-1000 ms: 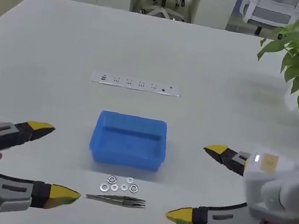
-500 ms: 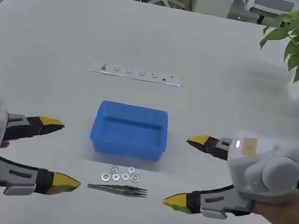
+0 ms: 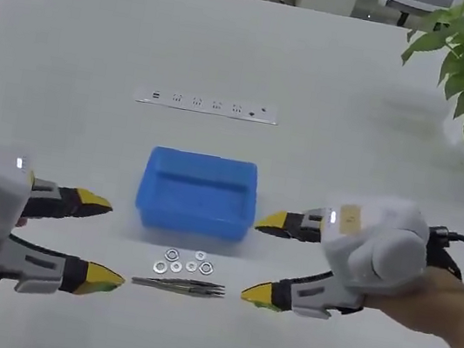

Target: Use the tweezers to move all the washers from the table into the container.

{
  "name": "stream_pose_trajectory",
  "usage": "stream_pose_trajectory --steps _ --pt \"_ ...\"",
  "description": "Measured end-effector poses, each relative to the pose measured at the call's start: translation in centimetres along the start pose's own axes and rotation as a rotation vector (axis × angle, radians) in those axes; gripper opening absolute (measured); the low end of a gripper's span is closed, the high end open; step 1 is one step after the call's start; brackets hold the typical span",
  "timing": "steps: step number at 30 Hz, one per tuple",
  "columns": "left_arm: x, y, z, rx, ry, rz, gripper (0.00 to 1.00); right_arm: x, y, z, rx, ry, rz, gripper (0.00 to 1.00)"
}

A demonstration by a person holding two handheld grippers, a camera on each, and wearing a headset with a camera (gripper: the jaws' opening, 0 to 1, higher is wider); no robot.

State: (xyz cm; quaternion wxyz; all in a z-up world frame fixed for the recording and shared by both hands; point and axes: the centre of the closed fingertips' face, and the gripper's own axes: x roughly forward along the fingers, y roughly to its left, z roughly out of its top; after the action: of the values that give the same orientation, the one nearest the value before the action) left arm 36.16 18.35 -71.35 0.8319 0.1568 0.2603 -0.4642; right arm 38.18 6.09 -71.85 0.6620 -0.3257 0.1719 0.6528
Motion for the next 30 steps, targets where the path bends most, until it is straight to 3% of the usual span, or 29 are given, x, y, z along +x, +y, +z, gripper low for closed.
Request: stream_pose_trajectory --steps 12,30 --pt "1.6 -0.4 -1.6 0.061 0.097 -0.060 0.46 2.3 1.1 -0.8 -0.085 0.061 0.100 0.37" --pt "3.6 -1.1 -3.5 0.153 0.215 -0.142 0.25 5.5 2.2 -1.6 -0.108 0.108 0.207 0.24"
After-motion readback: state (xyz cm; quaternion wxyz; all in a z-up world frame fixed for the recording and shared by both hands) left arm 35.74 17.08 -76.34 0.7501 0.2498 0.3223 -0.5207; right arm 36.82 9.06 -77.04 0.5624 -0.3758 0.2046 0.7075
